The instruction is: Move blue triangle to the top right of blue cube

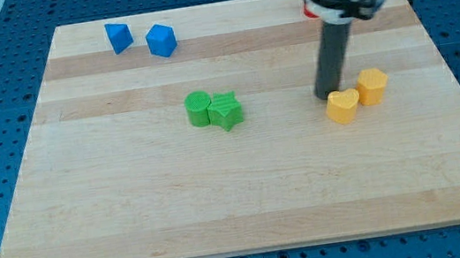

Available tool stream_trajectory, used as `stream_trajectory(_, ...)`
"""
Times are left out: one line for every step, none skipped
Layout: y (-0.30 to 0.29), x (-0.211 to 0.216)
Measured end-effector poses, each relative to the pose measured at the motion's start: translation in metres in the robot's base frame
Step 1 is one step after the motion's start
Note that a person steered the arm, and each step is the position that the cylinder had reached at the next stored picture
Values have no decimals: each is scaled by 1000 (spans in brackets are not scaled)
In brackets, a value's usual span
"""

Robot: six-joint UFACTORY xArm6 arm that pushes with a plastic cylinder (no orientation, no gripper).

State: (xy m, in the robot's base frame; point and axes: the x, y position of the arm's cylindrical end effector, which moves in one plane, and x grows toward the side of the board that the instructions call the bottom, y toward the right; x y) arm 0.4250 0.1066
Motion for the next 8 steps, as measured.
stream_trajectory(-31, -1)
stream_trajectory(-30, -3)
stream_trajectory(-30, -4)
stream_trajectory(-30, -5)
stream_trajectory(-30, -17)
stream_trajectory(-30, -39)
stream_trajectory(-30, -41)
stream_trajectory(-41, -47)
